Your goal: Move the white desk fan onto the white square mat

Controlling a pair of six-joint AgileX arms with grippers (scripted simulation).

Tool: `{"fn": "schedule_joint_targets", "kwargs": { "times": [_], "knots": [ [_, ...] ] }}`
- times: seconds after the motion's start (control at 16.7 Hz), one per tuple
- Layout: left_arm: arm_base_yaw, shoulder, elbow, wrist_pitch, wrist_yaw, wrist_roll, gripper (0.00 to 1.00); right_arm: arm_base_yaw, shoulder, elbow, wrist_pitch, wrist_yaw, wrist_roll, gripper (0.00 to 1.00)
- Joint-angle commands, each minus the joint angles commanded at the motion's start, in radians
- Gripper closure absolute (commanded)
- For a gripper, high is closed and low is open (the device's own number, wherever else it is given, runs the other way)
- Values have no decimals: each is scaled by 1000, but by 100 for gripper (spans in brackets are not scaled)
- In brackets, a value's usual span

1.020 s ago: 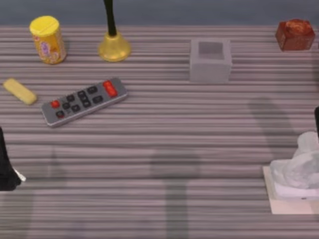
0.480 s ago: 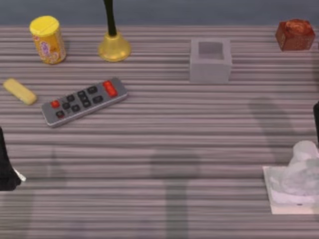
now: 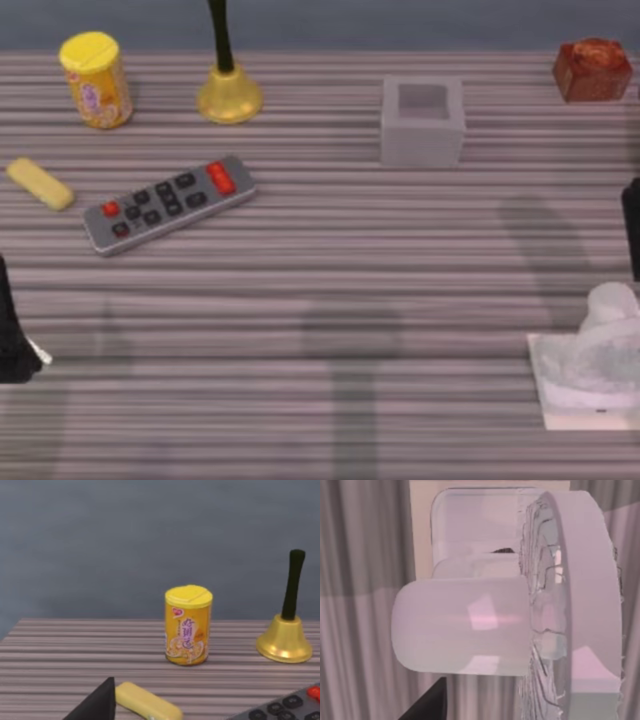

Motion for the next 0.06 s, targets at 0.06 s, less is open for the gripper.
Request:
{"fn": "schedule_joint_targets", "kwargs": {
  "times": [0.06],
  "knots": [
    [0,0,0,0,0,0,0,0,0,0,0,0,0,0]
  ]
}}
